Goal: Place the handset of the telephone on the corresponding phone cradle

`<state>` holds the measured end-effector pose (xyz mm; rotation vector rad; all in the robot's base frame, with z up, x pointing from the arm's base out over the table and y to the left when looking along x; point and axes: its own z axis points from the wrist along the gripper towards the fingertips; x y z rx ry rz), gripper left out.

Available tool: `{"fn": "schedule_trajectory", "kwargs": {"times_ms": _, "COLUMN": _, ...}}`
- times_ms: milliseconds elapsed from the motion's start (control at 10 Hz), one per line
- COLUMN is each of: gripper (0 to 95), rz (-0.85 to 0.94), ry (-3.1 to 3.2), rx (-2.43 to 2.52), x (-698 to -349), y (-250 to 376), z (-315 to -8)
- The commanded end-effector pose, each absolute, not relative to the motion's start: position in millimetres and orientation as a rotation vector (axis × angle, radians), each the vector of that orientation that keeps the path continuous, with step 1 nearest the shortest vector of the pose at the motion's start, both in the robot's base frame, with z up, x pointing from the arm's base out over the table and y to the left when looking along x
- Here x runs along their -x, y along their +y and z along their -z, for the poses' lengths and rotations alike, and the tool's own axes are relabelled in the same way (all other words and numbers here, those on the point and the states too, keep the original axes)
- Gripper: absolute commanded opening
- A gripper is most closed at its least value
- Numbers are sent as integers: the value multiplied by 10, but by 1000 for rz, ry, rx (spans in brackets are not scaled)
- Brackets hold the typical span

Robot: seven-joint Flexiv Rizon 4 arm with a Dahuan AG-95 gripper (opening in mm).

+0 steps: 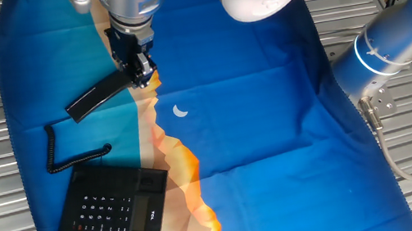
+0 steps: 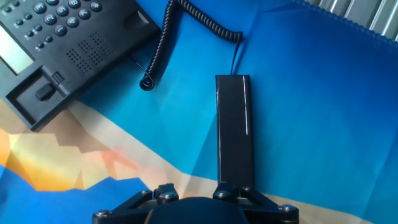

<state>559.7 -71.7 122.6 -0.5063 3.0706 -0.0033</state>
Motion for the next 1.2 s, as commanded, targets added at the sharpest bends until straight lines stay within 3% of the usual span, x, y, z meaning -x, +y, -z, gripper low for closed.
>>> {"fn": "schedule_trajectory", "kwargs": {"times_ms": 100, "gripper": 380, "rz": 2, "ry": 3068, "rx": 503, "x": -5583, "y": -722, "z": -1232}}
{"fn": "schedule_trajectory", "kwargs": {"times_ms": 1200, "gripper": 380, "rz": -8, "ry": 3072, "rx": 472, "x": -5585, "y": -724, "z": -1230}}
